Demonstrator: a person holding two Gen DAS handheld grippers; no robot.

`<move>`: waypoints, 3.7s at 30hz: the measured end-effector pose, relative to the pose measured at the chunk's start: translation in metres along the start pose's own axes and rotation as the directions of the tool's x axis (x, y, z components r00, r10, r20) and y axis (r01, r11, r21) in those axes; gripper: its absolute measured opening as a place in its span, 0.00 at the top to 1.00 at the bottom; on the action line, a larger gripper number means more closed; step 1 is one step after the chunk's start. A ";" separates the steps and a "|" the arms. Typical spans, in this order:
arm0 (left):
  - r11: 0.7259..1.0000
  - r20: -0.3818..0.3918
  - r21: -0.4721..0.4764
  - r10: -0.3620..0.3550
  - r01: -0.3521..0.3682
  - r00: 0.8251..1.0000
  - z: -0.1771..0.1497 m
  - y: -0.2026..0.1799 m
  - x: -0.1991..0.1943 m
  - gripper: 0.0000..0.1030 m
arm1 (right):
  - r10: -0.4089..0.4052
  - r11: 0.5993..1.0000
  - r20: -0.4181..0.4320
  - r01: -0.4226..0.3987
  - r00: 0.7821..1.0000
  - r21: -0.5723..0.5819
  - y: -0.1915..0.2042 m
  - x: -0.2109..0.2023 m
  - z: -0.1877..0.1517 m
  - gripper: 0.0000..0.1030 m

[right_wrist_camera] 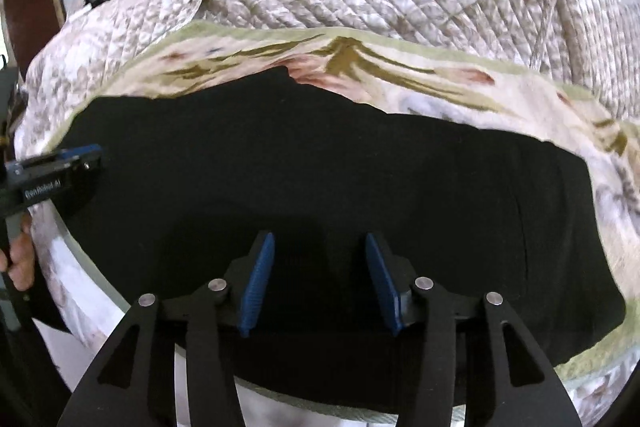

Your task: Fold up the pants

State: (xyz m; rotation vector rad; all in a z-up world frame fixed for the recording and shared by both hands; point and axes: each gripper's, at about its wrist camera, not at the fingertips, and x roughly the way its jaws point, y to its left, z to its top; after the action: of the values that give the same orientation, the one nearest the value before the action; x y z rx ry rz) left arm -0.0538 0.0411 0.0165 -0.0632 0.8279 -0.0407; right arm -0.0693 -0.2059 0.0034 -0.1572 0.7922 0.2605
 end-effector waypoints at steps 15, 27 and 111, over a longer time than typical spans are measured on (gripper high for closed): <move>0.998 0.033 -0.049 0.040 -0.039 0.999 -0.016 0.021 -0.025 0.54 | -0.009 1.000 0.029 0.008 1.000 0.003 -0.001 -0.001 -0.004 0.50; 0.912 0.034 -0.356 0.232 -0.205 0.972 -0.013 0.143 -0.039 0.48 | -0.022 1.000 0.033 0.022 0.999 -0.001 0.002 0.000 -0.004 0.48; 0.960 0.016 -0.134 -0.248 0.247 0.969 0.043 0.021 0.003 0.62 | 0.336 0.913 0.007 -0.327 0.942 0.242 -0.005 0.025 0.037 0.49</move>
State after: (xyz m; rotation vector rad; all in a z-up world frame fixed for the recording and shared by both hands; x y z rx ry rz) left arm -0.0197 0.0633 0.0416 -0.2952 0.8195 -0.2208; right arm -0.0262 -0.1973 0.0116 0.2062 0.8770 0.4811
